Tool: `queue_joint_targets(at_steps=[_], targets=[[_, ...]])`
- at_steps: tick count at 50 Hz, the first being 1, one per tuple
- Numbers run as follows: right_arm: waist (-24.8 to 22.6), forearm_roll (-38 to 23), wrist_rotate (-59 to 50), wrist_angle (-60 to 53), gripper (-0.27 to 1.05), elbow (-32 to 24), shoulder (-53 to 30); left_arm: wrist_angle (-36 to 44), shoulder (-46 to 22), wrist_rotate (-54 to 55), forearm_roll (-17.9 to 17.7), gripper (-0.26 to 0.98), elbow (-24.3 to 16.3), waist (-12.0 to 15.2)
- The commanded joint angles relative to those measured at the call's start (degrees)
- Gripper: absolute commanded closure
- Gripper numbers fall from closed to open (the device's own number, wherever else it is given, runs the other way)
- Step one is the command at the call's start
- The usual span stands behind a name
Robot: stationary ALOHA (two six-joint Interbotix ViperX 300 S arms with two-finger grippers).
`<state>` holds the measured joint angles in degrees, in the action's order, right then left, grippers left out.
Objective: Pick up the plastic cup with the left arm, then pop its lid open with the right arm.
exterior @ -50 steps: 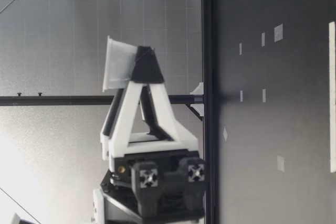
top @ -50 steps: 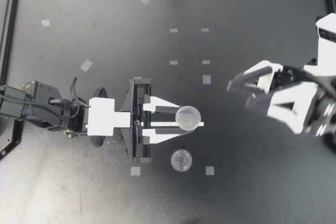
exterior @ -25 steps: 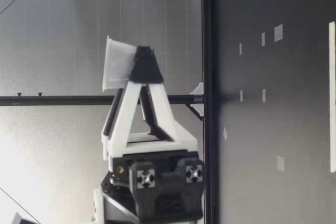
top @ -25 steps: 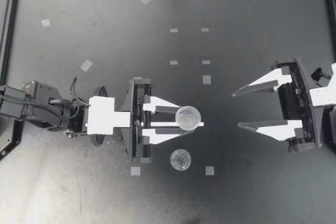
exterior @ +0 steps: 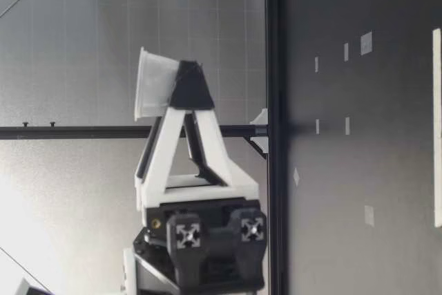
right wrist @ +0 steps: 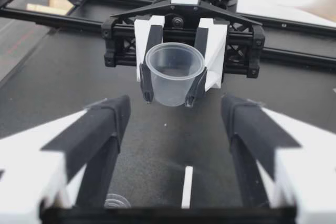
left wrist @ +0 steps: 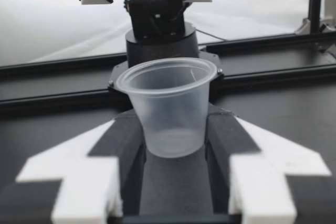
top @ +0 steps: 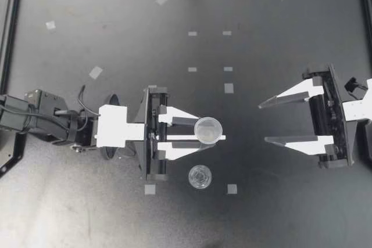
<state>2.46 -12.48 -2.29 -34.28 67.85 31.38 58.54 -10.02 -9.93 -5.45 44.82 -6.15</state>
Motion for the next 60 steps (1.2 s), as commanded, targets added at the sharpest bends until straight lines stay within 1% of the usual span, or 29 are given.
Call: queue_joint_targets(at_steps=[1,60], targets=[[0.26,0.18,0.0,-0.26,0.08,-0.7,0.26,0.26,1.58,0.18,-0.09,0.56,-0.7,0.0],[0.26,0.18,-0.97,-0.35,0.08,-0.53,0.18,0.26,1.58,0.26,-0.26,0.56,-0.44,-0.09]])
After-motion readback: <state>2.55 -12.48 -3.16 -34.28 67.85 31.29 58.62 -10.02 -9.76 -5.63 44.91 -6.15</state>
